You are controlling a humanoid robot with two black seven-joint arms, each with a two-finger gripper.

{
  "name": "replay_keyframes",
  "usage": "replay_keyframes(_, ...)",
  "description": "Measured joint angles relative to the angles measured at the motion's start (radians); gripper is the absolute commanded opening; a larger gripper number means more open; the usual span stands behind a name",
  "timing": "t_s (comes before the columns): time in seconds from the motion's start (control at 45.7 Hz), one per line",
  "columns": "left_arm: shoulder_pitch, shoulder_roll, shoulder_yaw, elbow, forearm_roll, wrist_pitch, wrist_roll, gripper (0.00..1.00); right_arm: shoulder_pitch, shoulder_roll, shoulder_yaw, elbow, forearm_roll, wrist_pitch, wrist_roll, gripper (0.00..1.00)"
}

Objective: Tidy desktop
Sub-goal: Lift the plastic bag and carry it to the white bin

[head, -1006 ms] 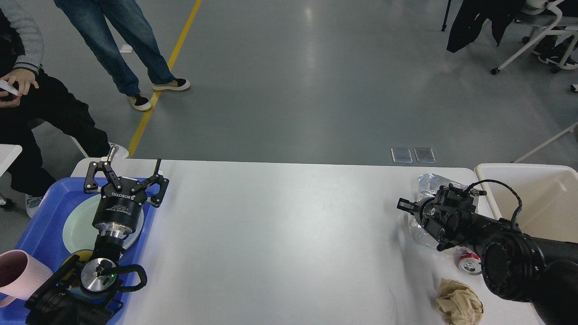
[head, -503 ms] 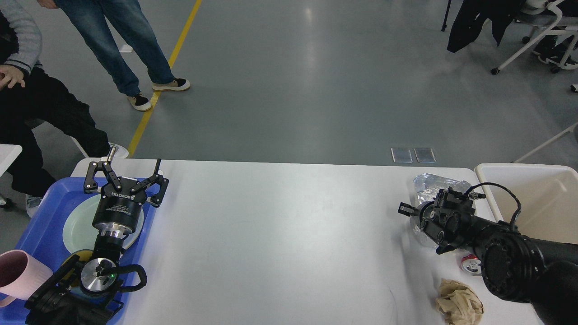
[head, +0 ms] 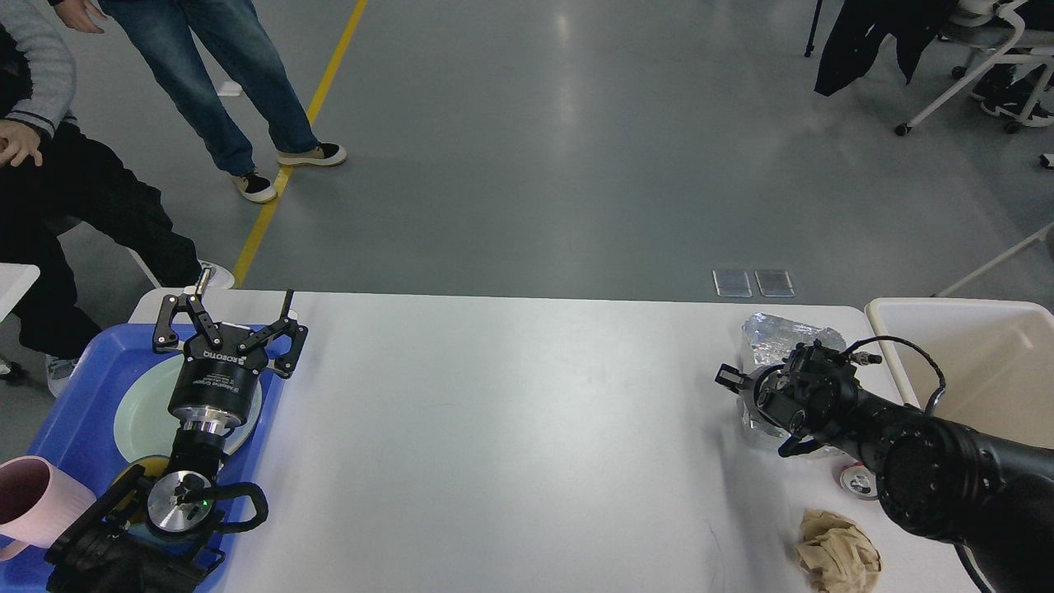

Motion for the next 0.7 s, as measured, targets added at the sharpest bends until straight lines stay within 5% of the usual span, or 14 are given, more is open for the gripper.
replay_keyframes(0.459,0.000,0.000,0.000,0.000,0.000,0.000,0.000,0.96,0.362,-0.082,-0.016,0.414,-0.011,0.011,-0.094,0.00)
replay_keyframes(0.7,0.000,0.000,0.000,0.000,0.000,0.000,0.000,0.96,0.675,-0.129,-0.105,0.699,-0.010,0.112,-0.117,0.00)
